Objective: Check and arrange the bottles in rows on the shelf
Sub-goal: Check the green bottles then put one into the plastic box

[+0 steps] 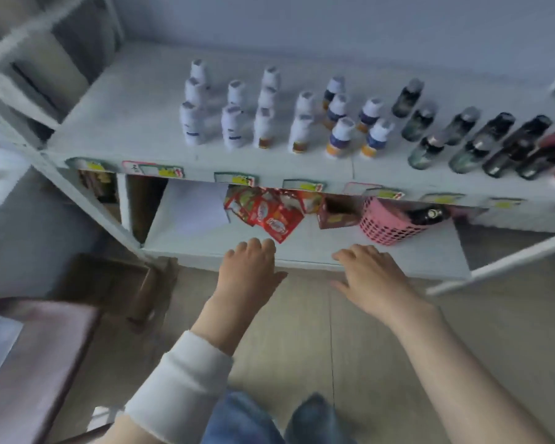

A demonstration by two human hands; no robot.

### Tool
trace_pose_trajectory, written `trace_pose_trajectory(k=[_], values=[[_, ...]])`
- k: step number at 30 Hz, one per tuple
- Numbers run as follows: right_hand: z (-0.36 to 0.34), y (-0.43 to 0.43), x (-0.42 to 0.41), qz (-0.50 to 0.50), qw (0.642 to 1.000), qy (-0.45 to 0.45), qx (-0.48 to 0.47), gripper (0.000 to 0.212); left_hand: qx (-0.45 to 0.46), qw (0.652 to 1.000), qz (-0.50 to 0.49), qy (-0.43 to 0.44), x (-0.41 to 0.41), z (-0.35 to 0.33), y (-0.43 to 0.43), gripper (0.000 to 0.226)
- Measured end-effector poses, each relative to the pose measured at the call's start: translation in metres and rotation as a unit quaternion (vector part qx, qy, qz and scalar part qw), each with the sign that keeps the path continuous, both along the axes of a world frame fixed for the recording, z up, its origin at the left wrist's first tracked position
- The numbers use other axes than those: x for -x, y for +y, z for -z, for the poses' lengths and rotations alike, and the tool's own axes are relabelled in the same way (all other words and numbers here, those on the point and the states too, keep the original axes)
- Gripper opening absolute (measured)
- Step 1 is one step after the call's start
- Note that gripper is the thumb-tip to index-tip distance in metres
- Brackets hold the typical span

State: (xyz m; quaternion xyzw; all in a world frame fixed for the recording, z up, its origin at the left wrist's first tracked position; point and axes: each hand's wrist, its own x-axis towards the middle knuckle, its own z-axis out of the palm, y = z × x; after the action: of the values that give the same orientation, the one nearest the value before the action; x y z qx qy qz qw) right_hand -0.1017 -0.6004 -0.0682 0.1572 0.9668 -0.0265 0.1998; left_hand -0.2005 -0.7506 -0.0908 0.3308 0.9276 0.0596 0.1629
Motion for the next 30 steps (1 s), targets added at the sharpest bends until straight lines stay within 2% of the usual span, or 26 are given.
trace_pose_trajectory(k=[8,19,24,30], values=[[-0.03,0.163,-0.079,0.129,0.992,0.002,-0.013,0.05,-0.003,0.988,0.148,0.044,-0.04,-0.031,0.186,0.042],[-0.059,0.317,-0.05,0.215,0.975,0.001,-0.052,0.04,-0.037,0.968,0.232,0.088,0.003,-0.043,0.372,0.037],[-0.065,0.37,-0.036,0.211,0.977,0.013,-0.033,0.041,-0.025,0.967,0.235,0.094,0.022,-0.045,0.436,0.041],[-0.059,0.433,-0.021,0.166,0.985,0.051,-0.017,0.044,-0.072,0.979,0.179,0.066,0.03,-0.024,0.504,0.048]])
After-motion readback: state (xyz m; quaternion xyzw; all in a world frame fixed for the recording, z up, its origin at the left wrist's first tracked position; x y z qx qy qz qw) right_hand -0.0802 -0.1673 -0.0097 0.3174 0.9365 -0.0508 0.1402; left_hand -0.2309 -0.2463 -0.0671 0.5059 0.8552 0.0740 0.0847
